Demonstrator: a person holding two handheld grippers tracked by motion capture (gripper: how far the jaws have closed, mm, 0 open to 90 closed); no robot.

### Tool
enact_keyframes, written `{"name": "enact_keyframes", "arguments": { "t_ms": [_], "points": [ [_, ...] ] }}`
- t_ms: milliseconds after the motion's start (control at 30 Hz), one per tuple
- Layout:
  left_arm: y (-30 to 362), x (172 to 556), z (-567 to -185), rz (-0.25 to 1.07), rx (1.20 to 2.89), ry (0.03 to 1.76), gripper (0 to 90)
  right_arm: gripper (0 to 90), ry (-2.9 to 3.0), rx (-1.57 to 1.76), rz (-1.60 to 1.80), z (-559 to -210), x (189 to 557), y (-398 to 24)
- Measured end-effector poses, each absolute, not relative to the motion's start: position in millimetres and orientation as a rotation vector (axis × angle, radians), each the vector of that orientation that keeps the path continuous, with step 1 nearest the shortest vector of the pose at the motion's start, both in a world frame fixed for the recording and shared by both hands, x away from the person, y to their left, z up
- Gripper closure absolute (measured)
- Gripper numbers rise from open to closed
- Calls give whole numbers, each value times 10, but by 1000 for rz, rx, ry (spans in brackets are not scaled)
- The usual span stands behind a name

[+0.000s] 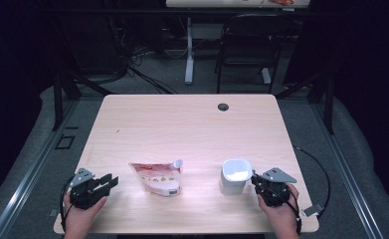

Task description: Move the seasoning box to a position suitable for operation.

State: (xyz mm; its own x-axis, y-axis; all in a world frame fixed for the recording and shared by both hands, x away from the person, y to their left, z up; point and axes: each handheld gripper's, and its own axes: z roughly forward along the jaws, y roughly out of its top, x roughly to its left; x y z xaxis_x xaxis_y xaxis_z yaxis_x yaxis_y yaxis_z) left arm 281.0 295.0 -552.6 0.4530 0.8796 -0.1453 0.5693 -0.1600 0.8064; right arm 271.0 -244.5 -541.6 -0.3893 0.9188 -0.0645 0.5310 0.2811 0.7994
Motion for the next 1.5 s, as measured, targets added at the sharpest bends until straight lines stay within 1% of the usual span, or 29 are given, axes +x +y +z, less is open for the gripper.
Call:
{"name": "enact_keyframes", "arguments": {
  "t_ms": [333, 567, 633, 767, 833, 900, 1167, 1267, 1333, 1500],
  "points": [
    [2968, 2810, -5523, 464, 1851, 1225, 648, 801, 2041, 1272, 1015, -5375, 2593, -2362],
    [2984, 2810, -5525, 461, 1847, 1228, 640, 806, 2057, 1281, 1052, -5359, 2532, -2376],
    [2987, 2811, -5526, 457, 1846, 1228, 628, 778, 2066, 1275, 1069, -5364, 2523, -2379],
    [2987, 2807, -5523, 456, 1848, 1225, 628, 767, 2076, 1270, 1075, -5365, 2518, -2382],
    [2989, 2804, -5522, 457, 1850, 1224, 628, 720, 2083, 1262, 1096, -5364, 2517, -2390],
    [2990, 2803, -5522, 456, 1850, 1225, 628, 704, 2088, 1260, 1106, -5360, 2515, -2397],
    [3008, 2810, -5531, 452, 1853, 1246, 630, 710, 2037, 1242, 1175, -5276, 2432, -2512],
    [3009, 2808, -5528, 453, 1854, 1247, 628, 663, 1999, 1243, 1155, -5250, 2428, -2540],
    [3002, 2807, -5530, 455, 1854, 1249, 622, 680, 2004, 1264, 1200, -5248, 2448, -2565],
    [3001, 2814, -5538, 451, 1853, 1251, 607, 691, 2032, 1294, 1205, -5229, 2497, -2593]
  ]
}}
